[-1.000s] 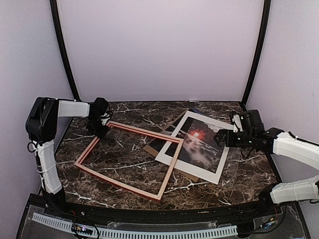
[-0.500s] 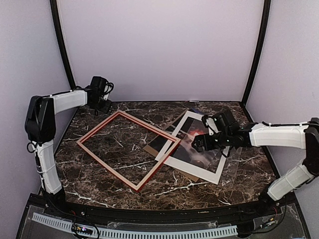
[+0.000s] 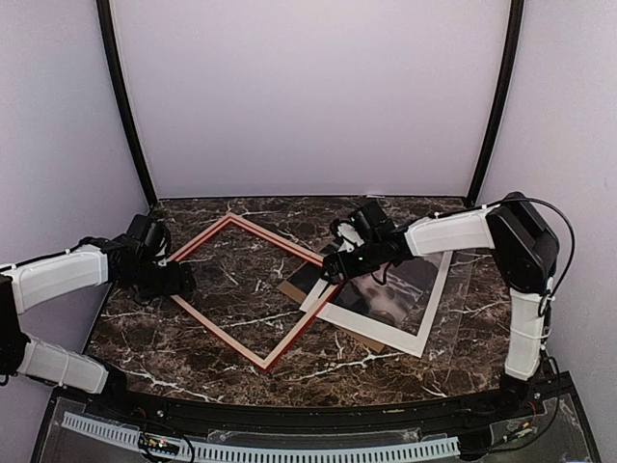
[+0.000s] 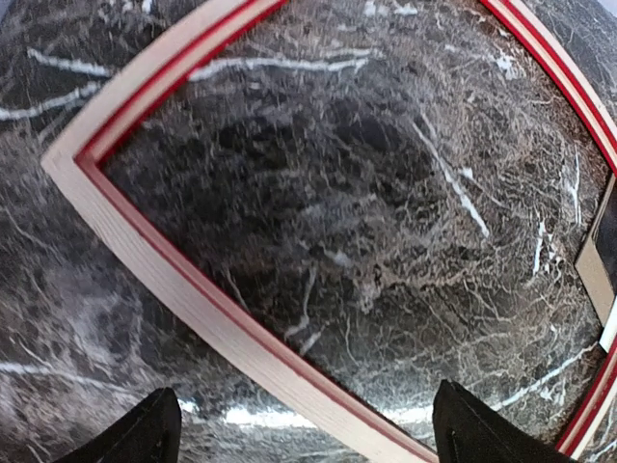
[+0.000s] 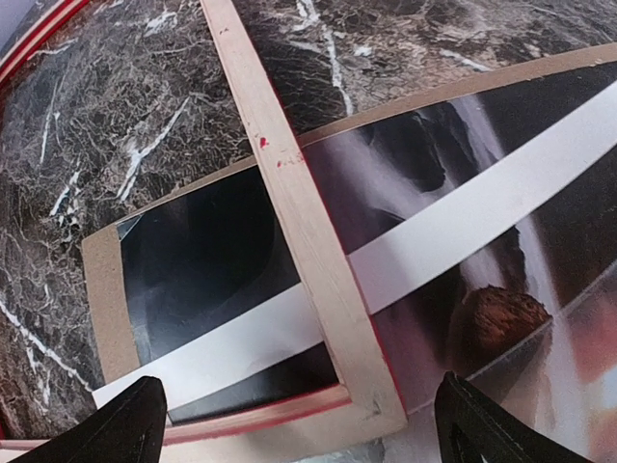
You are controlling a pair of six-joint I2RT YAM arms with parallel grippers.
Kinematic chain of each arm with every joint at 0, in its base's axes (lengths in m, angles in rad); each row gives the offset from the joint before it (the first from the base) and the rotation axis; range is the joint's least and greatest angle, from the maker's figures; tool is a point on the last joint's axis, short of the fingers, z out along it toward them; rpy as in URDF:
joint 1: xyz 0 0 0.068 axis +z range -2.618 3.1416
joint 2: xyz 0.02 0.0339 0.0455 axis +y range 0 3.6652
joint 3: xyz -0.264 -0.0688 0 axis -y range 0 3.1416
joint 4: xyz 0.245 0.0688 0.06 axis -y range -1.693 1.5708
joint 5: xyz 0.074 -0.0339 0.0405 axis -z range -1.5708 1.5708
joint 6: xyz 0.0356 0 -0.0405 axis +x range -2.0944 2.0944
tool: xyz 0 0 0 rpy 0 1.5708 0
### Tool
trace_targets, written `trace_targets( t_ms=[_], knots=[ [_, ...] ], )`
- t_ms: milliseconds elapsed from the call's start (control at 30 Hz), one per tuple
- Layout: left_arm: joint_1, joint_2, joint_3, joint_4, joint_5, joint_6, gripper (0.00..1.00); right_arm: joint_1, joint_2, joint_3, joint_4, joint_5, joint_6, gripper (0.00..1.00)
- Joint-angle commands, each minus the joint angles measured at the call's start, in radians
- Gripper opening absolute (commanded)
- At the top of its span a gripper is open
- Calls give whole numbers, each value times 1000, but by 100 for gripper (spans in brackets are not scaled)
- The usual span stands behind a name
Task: Put the photo into the frame
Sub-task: Adjust the frame body at the center of the board.
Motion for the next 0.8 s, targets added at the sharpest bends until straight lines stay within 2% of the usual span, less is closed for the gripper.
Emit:
trace_targets(
  t_ms=[0, 200, 400, 600, 767],
  knots=[
    [1, -38, -89, 35, 115, -181, 93, 21, 54, 65, -22, -44, -39, 97],
    [1, -4, -183, 133, 124, -248, 92, 79, 39, 20, -13, -85, -32, 93],
    [2, 87, -184, 189, 125, -253, 83, 142, -21, -63, 40, -116, 28, 89],
    [47, 185, -106, 212, 91, -182, 63, 228, -88, -150, 117, -146, 117, 87],
    [78, 321, 30, 161, -6, -72, 58, 302, -79, -175, 163, -167, 159, 86]
  ],
)
